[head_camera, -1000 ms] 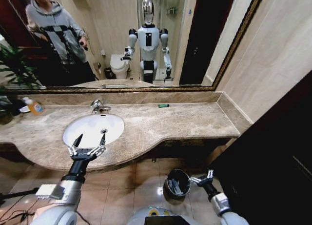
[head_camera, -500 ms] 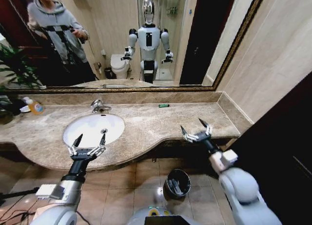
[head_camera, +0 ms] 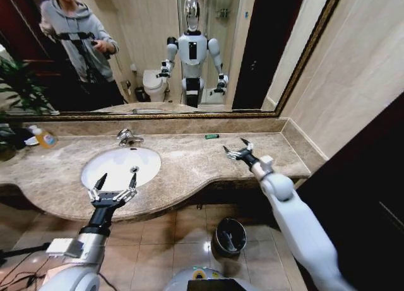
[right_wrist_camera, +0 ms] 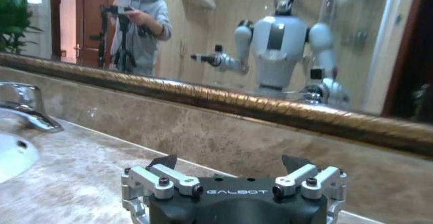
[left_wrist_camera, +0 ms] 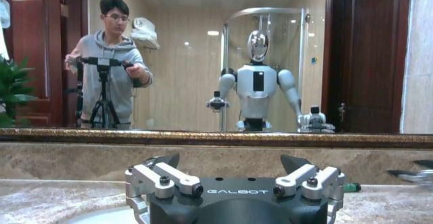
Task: Pick up the trash from the sink and place it in the trash bin.
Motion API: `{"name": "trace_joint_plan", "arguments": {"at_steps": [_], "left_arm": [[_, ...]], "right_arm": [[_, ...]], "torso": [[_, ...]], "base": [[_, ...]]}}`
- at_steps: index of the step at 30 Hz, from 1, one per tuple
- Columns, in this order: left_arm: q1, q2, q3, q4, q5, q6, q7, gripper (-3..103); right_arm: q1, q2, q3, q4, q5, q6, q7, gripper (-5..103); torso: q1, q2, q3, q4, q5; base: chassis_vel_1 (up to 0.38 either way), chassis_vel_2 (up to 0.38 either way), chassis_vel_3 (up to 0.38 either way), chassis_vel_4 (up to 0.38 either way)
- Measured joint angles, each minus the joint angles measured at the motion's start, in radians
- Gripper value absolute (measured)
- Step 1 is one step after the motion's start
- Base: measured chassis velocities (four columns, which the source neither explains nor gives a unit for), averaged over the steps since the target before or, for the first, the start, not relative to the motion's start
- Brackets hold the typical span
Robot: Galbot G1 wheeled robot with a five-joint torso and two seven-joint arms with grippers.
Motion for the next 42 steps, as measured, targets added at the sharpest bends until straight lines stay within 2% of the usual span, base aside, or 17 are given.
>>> {"name": "trace_joint_plan", "arguments": {"at_steps": [4, 6, 8, 13, 16, 17, 20, 29, 42], "left_arm": [[0.0, 0.0, 0.0, 0.0, 0.0, 0.0, 0.0, 100], [0.0, 0.0, 0.0, 0.0, 0.0, 0.0, 0.0, 100], [0.0, 0.0, 0.0, 0.0, 0.0, 0.0, 0.0, 100], [0.0, 0.0, 0.0, 0.0, 0.0, 0.0, 0.0, 100], [0.0, 0.0, 0.0, 0.0, 0.0, 0.0, 0.0, 100], [0.0, 0.0, 0.0, 0.0, 0.0, 0.0, 0.0, 100], [0.0, 0.0, 0.0, 0.0, 0.0, 0.0, 0.0, 100], [0.0, 0.0, 0.0, 0.0, 0.0, 0.0, 0.0, 100], [0.0, 0.0, 0.0, 0.0, 0.0, 0.0, 0.0, 100]], "right_arm": [[0.128, 0.056, -0.047, -0.209, -0.002, 0.025, 0.011, 100], [0.149, 0.063, -0.028, -0.275, -0.026, 0.034, 0.021, 100], [0.182, 0.08, -0.016, -0.373, -0.064, 0.064, 0.034, 100], [0.245, 0.132, -0.021, -0.504, -0.088, 0.096, 0.035, 100], [0.307, 0.194, -0.032, -0.59, -0.085, 0.107, 0.034, 100], [0.307, 0.194, -0.032, -0.59, -0.085, 0.107, 0.034, 100], [0.365, 0.251, -0.035, -0.658, -0.098, 0.122, 0.033, 100], [0.445, 0.314, -0.033, -0.775, -0.128, 0.158, 0.029, 100], [0.464, 0.347, -0.062, -0.86, -0.165, 0.19, 0.007, 100]], "torso": [[0.0, 0.0, 0.0, 0.0005, 0.0003], [0.0, 0.0, 0.0, 0.0005, 0.0003], [0.0, 0.0, 0.0, -0.0013, 0.0], [0.0, 0.0, 0.0, -0.0007, 0.0002], [0.0, 0.0, 0.0, 0.0, 0.0001], [0.0, 0.0, 0.0, 0.0, 0.0001], [0.0, 0.0, 0.0, -0.0001, 0.0], [0.0, 0.0, 0.0, -0.0003, 0.0], [0.0, 0.0, 0.0, -0.0001, 0.0002]], "base": [[0.0, 0.0, 0.0, 0.0], [0.0, 0.0, 0.0, 0.0], [0.0, 0.0, 0.0, 0.0], [0.0, 0.0, 0.0, 0.0], [0.0, 0.0, 0.0, 0.0], [0.0, 0.0, 0.0, 0.0], [0.0, 0.0, 0.0, 0.0], [0.0, 0.0, 0.0, 0.0], [0.0, 0.0, 0.0, 0.0]]}}
